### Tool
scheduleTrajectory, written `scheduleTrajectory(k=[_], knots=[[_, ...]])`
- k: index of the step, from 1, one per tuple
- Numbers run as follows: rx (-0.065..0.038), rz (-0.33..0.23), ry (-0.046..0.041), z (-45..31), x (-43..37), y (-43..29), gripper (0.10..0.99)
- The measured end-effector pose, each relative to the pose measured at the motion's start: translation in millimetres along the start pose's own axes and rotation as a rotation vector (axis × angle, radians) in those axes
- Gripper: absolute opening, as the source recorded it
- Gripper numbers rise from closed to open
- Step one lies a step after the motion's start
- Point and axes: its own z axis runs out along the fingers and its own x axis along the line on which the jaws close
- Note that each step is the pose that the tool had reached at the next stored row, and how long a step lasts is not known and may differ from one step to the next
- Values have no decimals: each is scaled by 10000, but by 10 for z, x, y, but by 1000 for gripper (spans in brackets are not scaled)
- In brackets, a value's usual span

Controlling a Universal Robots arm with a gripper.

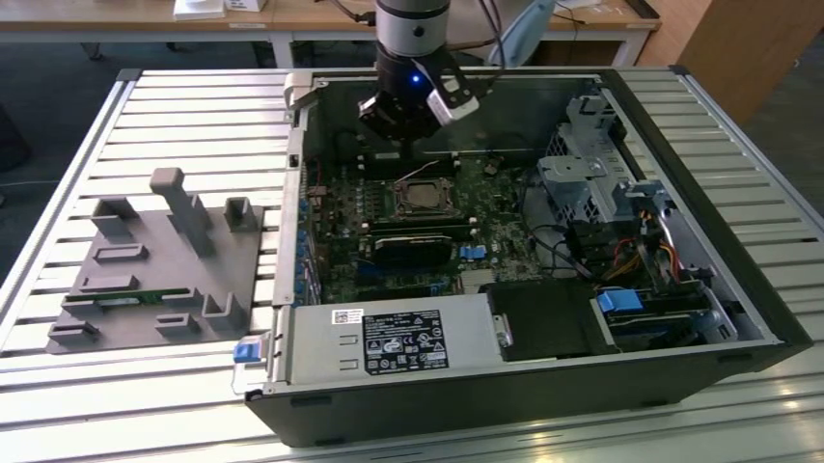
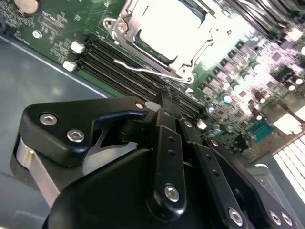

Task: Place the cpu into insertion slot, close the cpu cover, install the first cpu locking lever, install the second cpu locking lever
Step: 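Install the first cpu locking lever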

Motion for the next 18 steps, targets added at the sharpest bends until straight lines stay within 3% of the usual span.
scheduleTrajectory(k=[5, 18], knots=[[-11, 7, 1, 36, -63, -6, 106], [-11, 6, 1, 74, -77, -9, 106]])
